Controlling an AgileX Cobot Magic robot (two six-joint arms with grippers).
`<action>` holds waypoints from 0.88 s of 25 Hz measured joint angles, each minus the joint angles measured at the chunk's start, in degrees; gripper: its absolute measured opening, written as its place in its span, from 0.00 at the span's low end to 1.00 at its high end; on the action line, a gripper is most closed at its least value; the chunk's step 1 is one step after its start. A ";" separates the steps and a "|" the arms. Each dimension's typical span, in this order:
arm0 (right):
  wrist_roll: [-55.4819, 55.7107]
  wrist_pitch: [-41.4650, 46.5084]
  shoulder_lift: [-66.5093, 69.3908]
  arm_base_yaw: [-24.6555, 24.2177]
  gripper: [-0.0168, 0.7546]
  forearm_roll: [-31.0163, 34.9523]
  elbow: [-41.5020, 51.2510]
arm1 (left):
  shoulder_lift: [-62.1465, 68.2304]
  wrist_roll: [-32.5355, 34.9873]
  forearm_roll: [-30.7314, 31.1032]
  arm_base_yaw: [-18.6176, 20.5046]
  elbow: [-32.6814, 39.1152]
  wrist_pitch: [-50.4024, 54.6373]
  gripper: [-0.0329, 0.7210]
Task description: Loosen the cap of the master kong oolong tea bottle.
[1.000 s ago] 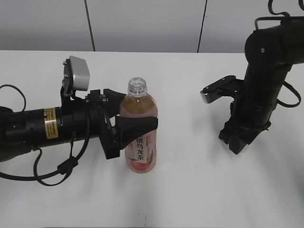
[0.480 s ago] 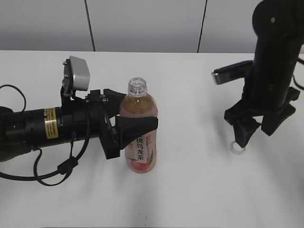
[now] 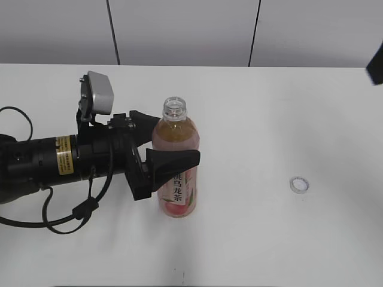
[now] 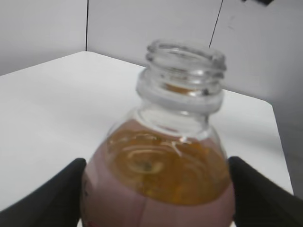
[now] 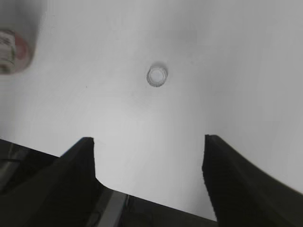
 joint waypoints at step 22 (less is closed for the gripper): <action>0.40 0.69 -54.58 0.00 0.71 -0.48 33.50 | -22.84 -11.13 2.63 0.00 0.00 9.00 0.83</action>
